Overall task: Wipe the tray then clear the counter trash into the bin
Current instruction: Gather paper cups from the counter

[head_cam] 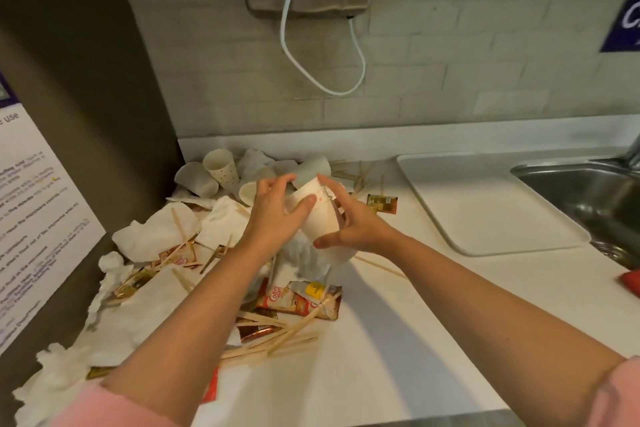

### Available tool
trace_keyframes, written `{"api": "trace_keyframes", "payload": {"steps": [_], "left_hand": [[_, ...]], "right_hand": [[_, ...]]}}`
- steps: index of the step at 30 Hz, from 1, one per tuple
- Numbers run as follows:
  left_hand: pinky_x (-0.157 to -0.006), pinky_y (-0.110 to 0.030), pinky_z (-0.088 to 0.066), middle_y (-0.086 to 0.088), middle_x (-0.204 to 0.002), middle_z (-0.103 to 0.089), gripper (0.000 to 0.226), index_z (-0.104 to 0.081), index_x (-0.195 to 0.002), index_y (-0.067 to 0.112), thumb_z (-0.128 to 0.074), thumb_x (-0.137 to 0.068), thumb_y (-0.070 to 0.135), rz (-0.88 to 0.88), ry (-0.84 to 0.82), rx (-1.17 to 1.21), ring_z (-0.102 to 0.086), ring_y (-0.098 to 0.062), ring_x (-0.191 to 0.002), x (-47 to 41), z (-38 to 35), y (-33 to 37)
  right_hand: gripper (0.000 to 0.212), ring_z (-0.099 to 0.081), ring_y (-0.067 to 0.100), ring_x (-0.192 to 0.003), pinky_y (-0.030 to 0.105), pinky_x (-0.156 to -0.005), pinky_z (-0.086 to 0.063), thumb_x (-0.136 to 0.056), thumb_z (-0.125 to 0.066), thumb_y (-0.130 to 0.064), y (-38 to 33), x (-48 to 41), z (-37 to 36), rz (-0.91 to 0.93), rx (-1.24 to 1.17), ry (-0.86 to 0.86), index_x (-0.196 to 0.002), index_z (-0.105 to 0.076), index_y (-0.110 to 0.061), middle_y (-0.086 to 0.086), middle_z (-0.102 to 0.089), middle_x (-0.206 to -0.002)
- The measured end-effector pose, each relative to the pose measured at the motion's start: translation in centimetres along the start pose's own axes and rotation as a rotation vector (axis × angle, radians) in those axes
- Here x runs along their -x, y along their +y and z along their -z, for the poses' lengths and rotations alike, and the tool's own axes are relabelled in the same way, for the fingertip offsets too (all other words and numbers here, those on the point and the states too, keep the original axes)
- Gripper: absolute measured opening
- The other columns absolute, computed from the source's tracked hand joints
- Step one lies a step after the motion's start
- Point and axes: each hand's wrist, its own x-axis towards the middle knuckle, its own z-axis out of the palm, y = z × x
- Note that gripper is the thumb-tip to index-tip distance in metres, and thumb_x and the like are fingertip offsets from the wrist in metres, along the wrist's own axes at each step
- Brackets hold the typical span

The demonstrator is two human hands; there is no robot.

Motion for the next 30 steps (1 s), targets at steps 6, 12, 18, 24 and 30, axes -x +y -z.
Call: {"api": "trace_keyframes", "payload": {"steps": [6,12,18,24,30], "left_hand": [[-0.093,-0.044,-0.051,-0.002,-0.129,-0.049,0.048,-0.044,-0.13,0.03,-0.057,-0.086,0.046,0.135,-0.198,0.247,-0.057,-0.022,-0.109,1.7,-3.5,2.2],[-0.088,-0.045,-0.054,-0.006,-0.117,-0.06,0.039,-0.049,-0.125,0.018,-0.055,-0.091,0.035,0.173,-0.289,0.384,-0.063,-0.023,-0.102,3.5,-6.9,6.0],[-0.089,-0.048,-0.053,-0.009,-0.112,-0.063,0.029,-0.054,-0.114,0.016,-0.055,-0.091,0.033,0.126,-0.374,0.402,-0.064,-0.027,-0.101,6.4,-12.6,11.3],[-0.087,-0.04,-0.055,-0.005,-0.111,-0.061,0.034,-0.052,-0.119,0.014,-0.051,-0.093,0.037,0.073,-0.528,0.348,-0.062,-0.022,-0.099,11.6,-19.0,16.7],[-0.086,-0.043,-0.055,-0.013,-0.105,-0.065,0.039,-0.06,-0.11,0.008,-0.057,-0.089,0.039,0.034,-0.689,0.283,-0.064,-0.027,-0.096,17.0,-24.3,19.7]], "right_hand": [[0.111,-0.05,0.012,-0.111,0.023,-0.088,-0.045,-0.072,-0.08,-0.011,1.1,4.4,1.8,-0.058,-0.091,0.036,-0.15,-0.003,-0.03,-0.009,-0.039,-0.131],[0.09,-0.057,0.02,-0.106,0.033,-0.092,-0.05,-0.076,-0.077,-0.029,2.7,7.7,5.9,-0.086,-0.011,0.094,-0.146,-0.02,-0.03,0.003,-0.052,-0.128],[0.082,-0.054,0.016,-0.092,0.027,-0.081,-0.048,-0.074,-0.079,-0.025,5.0,14.1,11.1,-0.164,0.041,0.171,-0.139,-0.03,-0.023,0.001,-0.054,-0.109],[0.06,-0.053,0.006,-0.083,0.024,-0.071,-0.048,-0.078,-0.074,-0.03,7.6,22.2,16.7,-0.299,0.149,0.082,-0.126,-0.04,-0.019,-0.003,-0.054,-0.103],[0.022,-0.057,0.013,-0.08,0.035,-0.068,-0.055,-0.077,-0.075,-0.022,10.1,29.7,20.0,-0.429,0.17,-0.101,-0.089,-0.056,-0.018,-0.002,-0.056,-0.086]]}}
